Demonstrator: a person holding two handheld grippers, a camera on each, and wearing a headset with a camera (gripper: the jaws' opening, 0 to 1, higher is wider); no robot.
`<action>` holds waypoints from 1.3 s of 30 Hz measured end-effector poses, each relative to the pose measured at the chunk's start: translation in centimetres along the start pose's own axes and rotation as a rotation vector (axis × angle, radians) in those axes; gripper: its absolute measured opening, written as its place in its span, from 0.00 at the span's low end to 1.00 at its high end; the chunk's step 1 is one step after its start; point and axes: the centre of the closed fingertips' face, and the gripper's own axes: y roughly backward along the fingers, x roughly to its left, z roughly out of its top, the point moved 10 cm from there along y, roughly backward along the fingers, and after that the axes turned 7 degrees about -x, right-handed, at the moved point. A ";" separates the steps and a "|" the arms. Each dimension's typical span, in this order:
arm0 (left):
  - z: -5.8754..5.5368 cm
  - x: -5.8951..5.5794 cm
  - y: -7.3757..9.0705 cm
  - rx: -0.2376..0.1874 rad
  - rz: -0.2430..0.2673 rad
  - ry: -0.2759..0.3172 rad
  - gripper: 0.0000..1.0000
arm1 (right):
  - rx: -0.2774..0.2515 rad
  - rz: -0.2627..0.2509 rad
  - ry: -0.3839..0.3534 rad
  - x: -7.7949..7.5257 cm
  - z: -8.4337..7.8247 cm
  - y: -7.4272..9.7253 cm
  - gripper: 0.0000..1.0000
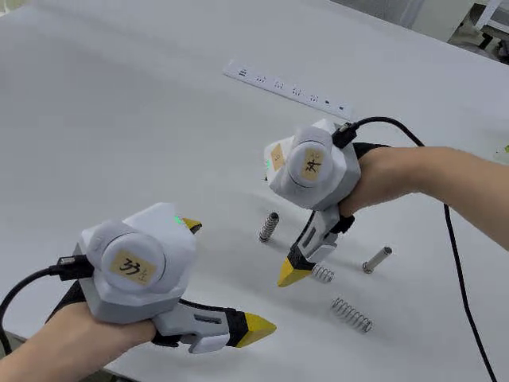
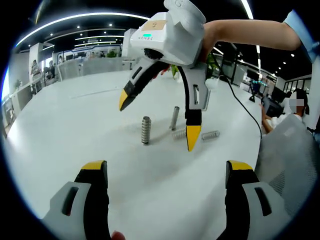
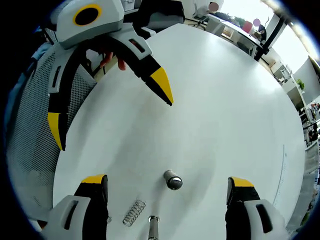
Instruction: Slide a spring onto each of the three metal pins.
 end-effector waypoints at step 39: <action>1.2 -0.2 -0.2 -0.015 -0.060 -0.037 0.94 | -0.309 -0.358 -0.458 6.5 -7.9 7.9 0.99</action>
